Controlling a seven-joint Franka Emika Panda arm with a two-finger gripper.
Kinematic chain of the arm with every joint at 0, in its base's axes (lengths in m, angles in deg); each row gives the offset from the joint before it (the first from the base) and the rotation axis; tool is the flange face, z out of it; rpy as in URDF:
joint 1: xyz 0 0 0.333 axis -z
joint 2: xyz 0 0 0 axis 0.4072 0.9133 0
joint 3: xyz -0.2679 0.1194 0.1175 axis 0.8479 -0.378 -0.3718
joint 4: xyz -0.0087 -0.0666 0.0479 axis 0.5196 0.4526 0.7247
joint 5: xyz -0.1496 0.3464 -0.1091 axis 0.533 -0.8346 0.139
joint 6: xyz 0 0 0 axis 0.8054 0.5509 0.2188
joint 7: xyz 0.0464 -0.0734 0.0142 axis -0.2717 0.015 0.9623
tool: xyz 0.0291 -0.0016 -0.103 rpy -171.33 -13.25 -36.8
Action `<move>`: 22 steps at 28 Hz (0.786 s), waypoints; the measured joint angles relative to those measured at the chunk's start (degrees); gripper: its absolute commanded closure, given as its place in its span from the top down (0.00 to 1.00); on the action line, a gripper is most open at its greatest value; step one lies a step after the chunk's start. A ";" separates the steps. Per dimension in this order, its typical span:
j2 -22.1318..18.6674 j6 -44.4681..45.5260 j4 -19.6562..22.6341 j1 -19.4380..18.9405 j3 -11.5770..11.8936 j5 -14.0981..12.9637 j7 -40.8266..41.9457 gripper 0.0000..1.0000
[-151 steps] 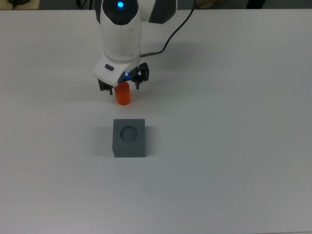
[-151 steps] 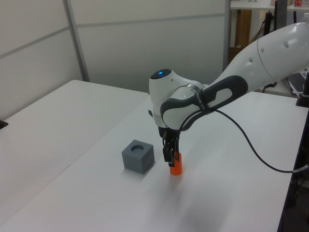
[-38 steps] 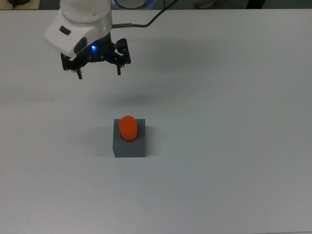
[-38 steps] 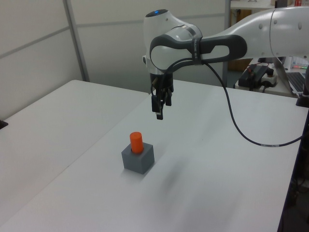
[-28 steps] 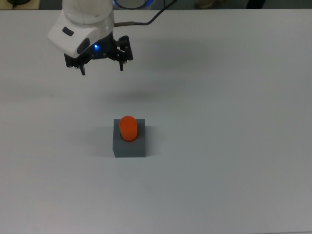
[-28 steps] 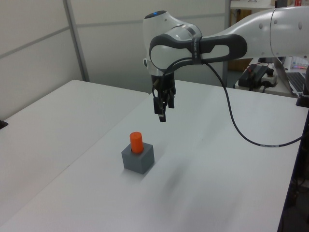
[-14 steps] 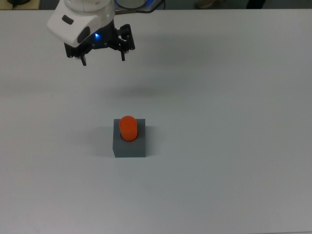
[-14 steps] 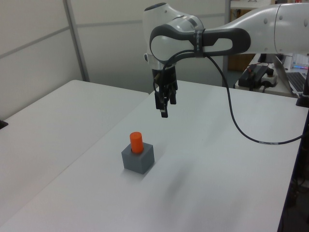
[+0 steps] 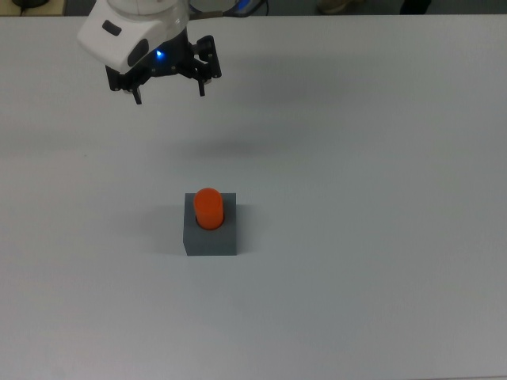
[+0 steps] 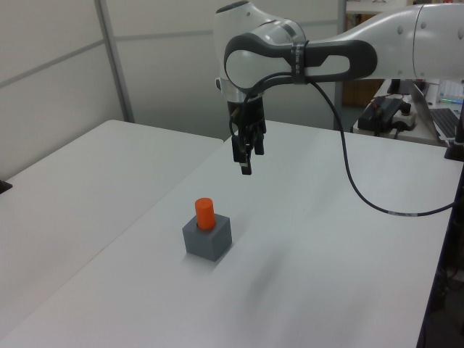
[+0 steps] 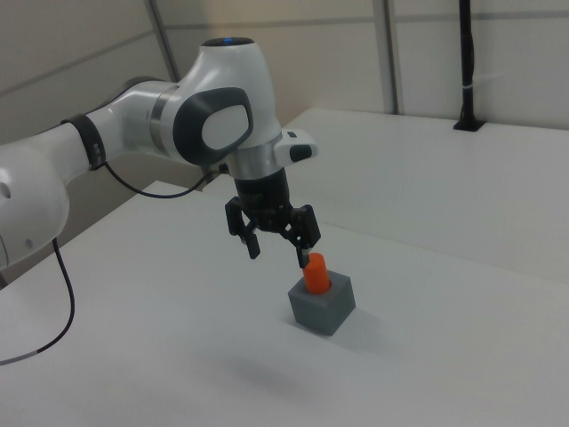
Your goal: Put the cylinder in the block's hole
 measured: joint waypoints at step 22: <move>-0.84 1.83 -1.85 0.00 0.00 0.00 0.00 1.00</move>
